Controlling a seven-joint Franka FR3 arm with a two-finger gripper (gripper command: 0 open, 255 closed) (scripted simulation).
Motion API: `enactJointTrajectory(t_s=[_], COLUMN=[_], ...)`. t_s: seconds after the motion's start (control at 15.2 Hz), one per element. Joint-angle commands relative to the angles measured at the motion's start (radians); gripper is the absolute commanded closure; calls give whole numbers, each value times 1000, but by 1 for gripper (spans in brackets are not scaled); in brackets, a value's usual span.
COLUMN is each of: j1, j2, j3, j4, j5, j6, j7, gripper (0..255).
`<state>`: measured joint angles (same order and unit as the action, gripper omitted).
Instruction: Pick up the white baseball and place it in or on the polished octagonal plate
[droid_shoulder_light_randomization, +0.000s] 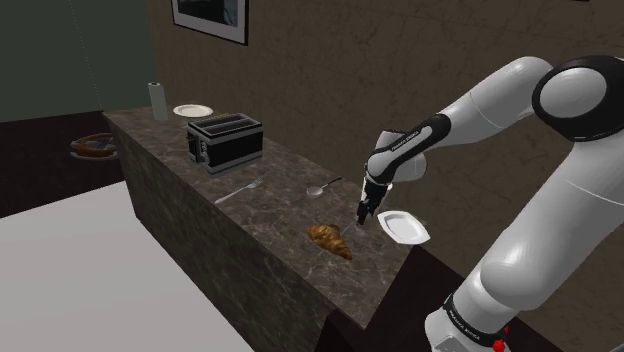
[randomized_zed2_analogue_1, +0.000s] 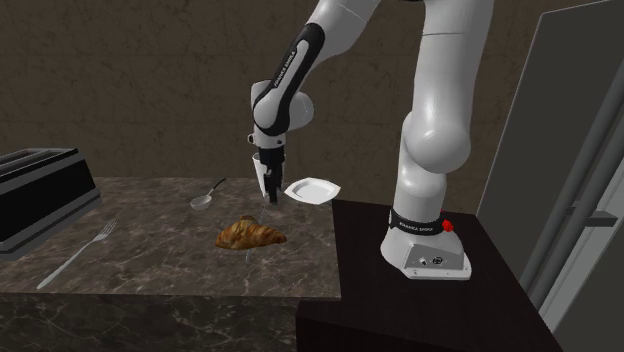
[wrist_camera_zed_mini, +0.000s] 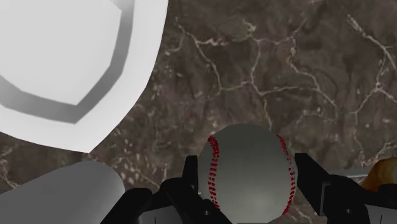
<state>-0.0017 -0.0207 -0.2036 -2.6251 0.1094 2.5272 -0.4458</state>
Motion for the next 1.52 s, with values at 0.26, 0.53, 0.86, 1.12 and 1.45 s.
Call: enactJointTrajectory(t_s=[0.26,0.53,0.86,1.12,1.45], j1=[-4,-8,-85,-147,-218], j2=[-83,-133,-180,-197,-191], j3=[2,4,-78,-146,-235], j4=[14,28,-7,-11,13], j5=[-38,-57,-110,-152,-193], j6=[-94,-156,-173,-188,-206], j7=[35,52,-63,-160,-289], gripper=[255,255,255,255,255])
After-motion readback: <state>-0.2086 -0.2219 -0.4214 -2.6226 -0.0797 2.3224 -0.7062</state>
